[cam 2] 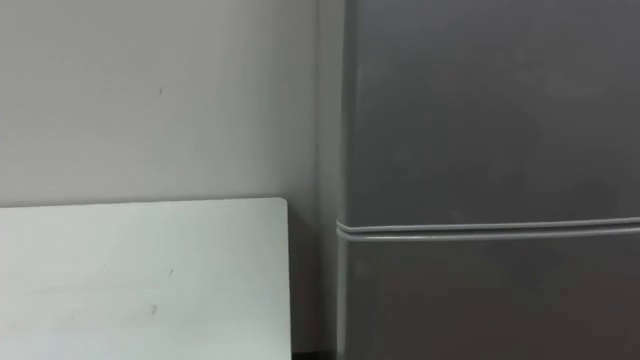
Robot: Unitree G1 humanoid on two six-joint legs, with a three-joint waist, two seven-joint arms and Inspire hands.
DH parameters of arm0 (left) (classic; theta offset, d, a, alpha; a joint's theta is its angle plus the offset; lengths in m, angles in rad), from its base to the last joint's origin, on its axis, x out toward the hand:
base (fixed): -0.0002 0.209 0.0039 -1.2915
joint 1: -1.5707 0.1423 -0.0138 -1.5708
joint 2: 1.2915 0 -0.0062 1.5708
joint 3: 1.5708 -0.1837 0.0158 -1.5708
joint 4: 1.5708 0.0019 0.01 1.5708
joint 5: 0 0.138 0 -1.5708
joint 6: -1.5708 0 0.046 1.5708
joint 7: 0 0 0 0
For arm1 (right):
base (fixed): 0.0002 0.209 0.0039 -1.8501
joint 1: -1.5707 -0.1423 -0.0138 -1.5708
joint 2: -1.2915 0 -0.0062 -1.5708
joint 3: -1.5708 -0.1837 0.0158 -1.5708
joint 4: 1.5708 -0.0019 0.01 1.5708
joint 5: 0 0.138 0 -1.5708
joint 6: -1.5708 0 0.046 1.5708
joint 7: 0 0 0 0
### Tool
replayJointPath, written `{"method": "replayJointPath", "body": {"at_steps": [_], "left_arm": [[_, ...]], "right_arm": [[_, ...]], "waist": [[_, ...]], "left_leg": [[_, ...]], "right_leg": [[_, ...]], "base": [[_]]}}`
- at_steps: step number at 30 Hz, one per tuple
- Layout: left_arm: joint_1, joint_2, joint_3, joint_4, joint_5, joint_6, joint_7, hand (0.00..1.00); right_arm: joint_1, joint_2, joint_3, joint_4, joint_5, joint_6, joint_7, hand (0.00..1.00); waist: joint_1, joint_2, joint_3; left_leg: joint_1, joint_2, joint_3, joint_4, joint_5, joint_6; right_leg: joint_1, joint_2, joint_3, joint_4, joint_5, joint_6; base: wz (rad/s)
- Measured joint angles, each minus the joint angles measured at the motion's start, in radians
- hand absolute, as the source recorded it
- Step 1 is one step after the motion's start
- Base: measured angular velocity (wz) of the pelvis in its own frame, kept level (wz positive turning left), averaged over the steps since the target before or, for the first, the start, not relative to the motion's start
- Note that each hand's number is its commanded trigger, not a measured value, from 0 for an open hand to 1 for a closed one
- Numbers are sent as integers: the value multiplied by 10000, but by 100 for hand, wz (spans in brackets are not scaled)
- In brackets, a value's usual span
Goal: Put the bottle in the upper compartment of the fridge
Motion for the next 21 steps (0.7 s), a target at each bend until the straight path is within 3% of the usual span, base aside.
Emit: {"method": "replayJointPath", "body": {"at_steps": [3,9,12,21], "left_arm": [[-22,-119,-46,134,6,7,205,0],[-179,-277,-222,369,-16,7,281,0],[-252,-291,-397,558,11,11,280,0],[-467,-346,-1002,560,104,6,279,0]], "right_arm": [[125,324,587,927,-643,16,265,0],[-23,471,1577,3176,-2153,230,1161,0],[43,668,1917,3436,-2784,446,1836,0],[-72,724,3441,3812,-3791,485,3817,0]], "waist": [[20,62,23],[45,113,25],[50,146,15],[335,306,10]], "left_leg": [[113,-1,7,-63,-3,-4],[96,29,-8,-63,-22,13],[73,30,-34,-57,-25,14],[49,18,-28,-48,-32,15]], "right_leg": [[62,0,18,-1,-22,4],[14,-36,16,20,-70,22],[-24,-35,34,34,-70,22],[-9,-43,-17,-10,-66,25]], "base": [[0],[0],[-2],[1]]}}
